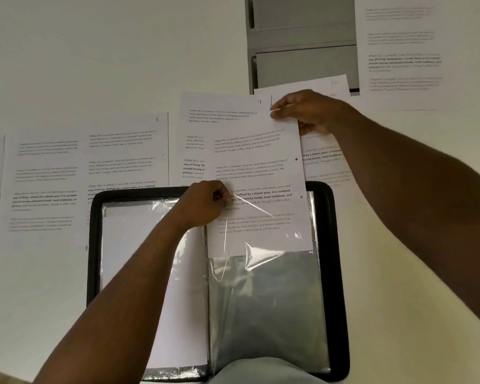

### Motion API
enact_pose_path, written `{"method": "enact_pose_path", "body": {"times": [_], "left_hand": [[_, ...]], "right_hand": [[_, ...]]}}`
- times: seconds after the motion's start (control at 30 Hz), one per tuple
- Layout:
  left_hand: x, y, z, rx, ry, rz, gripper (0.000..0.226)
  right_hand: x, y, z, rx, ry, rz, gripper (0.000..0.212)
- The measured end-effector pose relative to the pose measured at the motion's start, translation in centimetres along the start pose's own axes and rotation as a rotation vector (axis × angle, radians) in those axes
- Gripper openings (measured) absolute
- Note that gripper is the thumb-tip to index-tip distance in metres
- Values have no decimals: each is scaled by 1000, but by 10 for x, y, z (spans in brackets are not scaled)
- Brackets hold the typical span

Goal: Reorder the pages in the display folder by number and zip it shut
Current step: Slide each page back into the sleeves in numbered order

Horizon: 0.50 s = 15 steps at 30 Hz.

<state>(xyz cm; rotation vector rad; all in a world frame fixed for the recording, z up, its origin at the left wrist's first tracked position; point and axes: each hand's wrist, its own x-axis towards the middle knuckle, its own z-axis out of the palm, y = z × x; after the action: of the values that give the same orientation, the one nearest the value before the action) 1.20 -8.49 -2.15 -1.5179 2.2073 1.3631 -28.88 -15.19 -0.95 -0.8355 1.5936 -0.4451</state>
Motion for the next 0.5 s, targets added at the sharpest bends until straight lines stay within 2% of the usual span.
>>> {"method": "enact_pose_path", "body": {"times": [0.13,0.2,0.27,0.43,0.5], "left_hand": [[2,7,3,20,-94,14,11],[5,20,8,60,-151,40,10],[11,32,15,72,-189,62,22],[23,56,26,-86,-220,53,18],[27,59,27,-74,-205,55,21]], "right_hand": [[13,-35,2,-443,-133,9,41],[17,-46,3,-579,-152,-6,42],[22,-54,2,-595,-138,-30,37],[22,-56,-2,-626,-213,53,28],[20,-53,-3,-652,-236,69,25]]}}
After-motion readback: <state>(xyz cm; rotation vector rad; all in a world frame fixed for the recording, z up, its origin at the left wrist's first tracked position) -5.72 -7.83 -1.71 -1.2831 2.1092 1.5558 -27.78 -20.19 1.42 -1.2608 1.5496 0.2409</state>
